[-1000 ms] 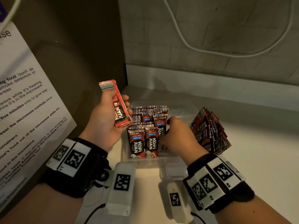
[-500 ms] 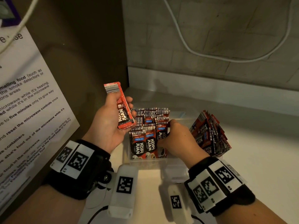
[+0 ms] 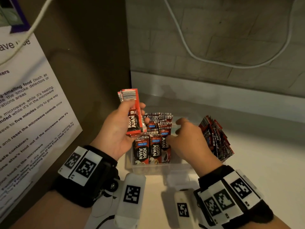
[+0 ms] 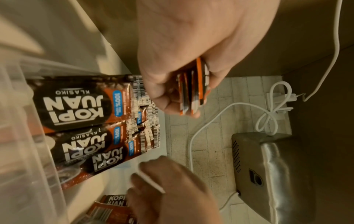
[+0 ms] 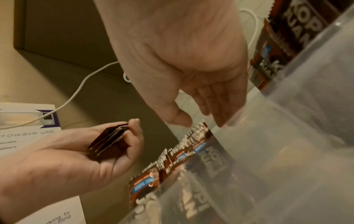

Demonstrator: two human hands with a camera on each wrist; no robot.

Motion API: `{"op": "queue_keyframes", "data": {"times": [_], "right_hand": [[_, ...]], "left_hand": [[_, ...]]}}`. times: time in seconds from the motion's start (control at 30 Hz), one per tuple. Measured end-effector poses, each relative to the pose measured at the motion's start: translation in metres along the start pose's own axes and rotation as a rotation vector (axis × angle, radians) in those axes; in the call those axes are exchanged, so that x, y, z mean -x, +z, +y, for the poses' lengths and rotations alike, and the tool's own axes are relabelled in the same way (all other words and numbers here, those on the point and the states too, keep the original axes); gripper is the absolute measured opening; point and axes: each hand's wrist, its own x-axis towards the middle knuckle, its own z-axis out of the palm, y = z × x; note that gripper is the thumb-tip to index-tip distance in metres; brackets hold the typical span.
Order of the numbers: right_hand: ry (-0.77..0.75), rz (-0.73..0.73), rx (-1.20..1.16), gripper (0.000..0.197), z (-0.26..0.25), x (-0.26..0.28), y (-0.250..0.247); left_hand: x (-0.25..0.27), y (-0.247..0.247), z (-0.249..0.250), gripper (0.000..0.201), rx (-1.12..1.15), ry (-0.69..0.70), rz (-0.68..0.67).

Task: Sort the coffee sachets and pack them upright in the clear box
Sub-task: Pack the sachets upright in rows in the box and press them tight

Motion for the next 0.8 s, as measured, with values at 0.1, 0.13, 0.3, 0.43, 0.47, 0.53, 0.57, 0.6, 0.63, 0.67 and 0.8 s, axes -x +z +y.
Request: {"op": "queue_keyframes", "data": {"times": [0.1,0.13,0.3,0.43,0.47,0.53,0.57,0.6,0.63,0.67,0.8], "right_hand": [[-0.134,0.254,-0.232,0.031,-0.013,0.005,-0.009],[-0.161,0.268,-0.355,0.024,-0.020,0.005,-0.011],[-0.150,-0.120,-0.780,0.014,-0.039,0.011,-0.017],[-0.236,-0.003,-0.933,0.022,-0.033,0.007,-0.018],[-0.262,0.061,-0.978,0.025,-0.030,0.005,-0.019],[-0.311,0.155,-1.040,0.029,-0.026,0.004,-0.022],[-0.319,0.177,-1.035,0.031,-0.024,0.005,-0.023],[-0.329,0.193,-1.000,0.032,-0.023,0.006,-0.024],[-0.344,0.214,-0.943,0.032,-0.023,0.007,-0.024],[-0.354,0.237,-0.888,0.034,-0.023,0.008,-0.023],[-0.352,0.251,-0.876,0.045,-0.022,0.006,-0.017]], "left_hand": [[0.005,0.003,-0.001,0.019,0.003,0.004,-0.066],[0.006,0.004,-0.002,0.017,-0.001,0.007,-0.084],[0.011,0.009,-0.008,0.026,-0.072,0.035,-0.143],[0.010,0.009,-0.008,0.053,-0.140,0.034,-0.127],[0.008,0.008,-0.007,0.059,-0.156,0.024,-0.109],[0.007,0.007,-0.005,0.056,-0.146,-0.004,-0.100],[0.008,0.007,-0.004,0.051,-0.132,-0.023,-0.123],[0.009,0.006,-0.003,0.044,-0.114,-0.039,-0.167],[0.011,0.007,-0.002,0.036,-0.092,-0.048,-0.221],[0.012,0.007,-0.002,0.029,-0.077,-0.048,-0.274],[0.014,0.008,-0.005,0.033,-0.101,-0.007,-0.334]]}}
